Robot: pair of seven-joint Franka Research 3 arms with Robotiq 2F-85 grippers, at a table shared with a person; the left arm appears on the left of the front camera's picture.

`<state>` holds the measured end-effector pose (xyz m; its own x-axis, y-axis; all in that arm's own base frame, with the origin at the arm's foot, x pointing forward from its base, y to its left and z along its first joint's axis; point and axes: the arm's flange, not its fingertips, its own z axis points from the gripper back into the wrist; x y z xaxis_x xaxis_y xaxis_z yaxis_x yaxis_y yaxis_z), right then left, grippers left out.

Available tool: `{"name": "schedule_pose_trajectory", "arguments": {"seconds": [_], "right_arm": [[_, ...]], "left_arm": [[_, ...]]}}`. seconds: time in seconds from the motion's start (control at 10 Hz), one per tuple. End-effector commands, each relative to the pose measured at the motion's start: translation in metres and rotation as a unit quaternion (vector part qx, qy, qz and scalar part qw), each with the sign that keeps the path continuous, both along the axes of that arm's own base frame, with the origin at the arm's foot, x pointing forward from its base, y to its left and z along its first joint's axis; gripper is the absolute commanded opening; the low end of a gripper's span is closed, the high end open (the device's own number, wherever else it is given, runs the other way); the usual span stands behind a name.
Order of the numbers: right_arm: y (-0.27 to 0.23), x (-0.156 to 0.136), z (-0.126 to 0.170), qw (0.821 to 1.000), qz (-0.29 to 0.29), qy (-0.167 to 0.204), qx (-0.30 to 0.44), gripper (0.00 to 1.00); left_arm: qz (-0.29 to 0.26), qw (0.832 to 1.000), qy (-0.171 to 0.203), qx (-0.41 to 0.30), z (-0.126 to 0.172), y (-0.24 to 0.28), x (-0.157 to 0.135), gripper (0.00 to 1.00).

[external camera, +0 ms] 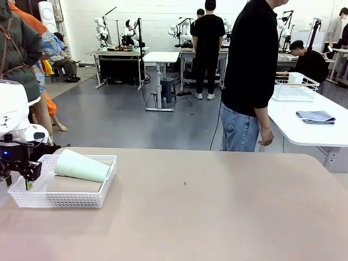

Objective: Clean and organize the cups into the basket.
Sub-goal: Move the Organizing basket back to the left side of the table.

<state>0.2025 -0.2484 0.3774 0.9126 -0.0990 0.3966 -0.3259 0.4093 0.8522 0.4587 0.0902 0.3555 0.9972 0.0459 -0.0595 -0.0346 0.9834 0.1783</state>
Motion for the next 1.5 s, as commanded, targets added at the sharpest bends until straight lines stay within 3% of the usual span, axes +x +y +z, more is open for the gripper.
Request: {"name": "schedule_pose_trajectory", "arguments": {"seconds": [0.0, 0.4, 0.5, 0.6, 0.9, 1.1, 1.3, 1.4], "right_arm": [[-0.002, 0.004, 0.001, 1.000, -0.003, 0.000, -0.001, 1.00], [-0.002, 0.004, 0.001, 1.000, -0.003, 0.000, -0.001, 1.00], [-0.002, 0.004, 0.001, 1.000, -0.003, 0.000, -0.001, 1.00], [-0.002, 0.004, 0.001, 1.000, -0.003, 0.000, -0.001, 1.00], [-0.002, 0.004, 0.001, 1.000, -0.003, 0.000, -0.001, 1.00], [-0.002, 0.004, 0.001, 1.000, -0.003, 0.000, -0.001, 1.00], [-0.002, 0.004, 0.001, 1.000, -0.003, 0.000, -0.001, 1.00], [-0.002, 0.004, 0.001, 1.000, -0.003, 0.000, -0.001, 1.00]], "left_arm": [[-0.015, 1.000, -0.003, -0.001, 0.000, 0.006, -0.006, 1.00], [-0.020, 1.000, -0.007, 0.002, 0.006, 0.007, -0.013, 1.00], [-0.023, 1.000, -0.021, -0.003, 0.016, 0.004, -0.027, 1.00], [-0.042, 0.999, -0.027, -0.011, 0.033, -0.002, -0.052, 1.00], [-0.044, 0.993, -0.100, -0.053, 0.095, -0.008, -0.150, 1.00], [-0.059, 0.984, -0.132, -0.101, 0.112, -0.009, -0.194, 1.00], [-0.050, 0.983, -0.142, -0.101, 0.111, -0.009, -0.204, 1.00], [-0.050, 0.986, -0.136, -0.088, 0.147, -0.003, -0.167, 1.00]]}}
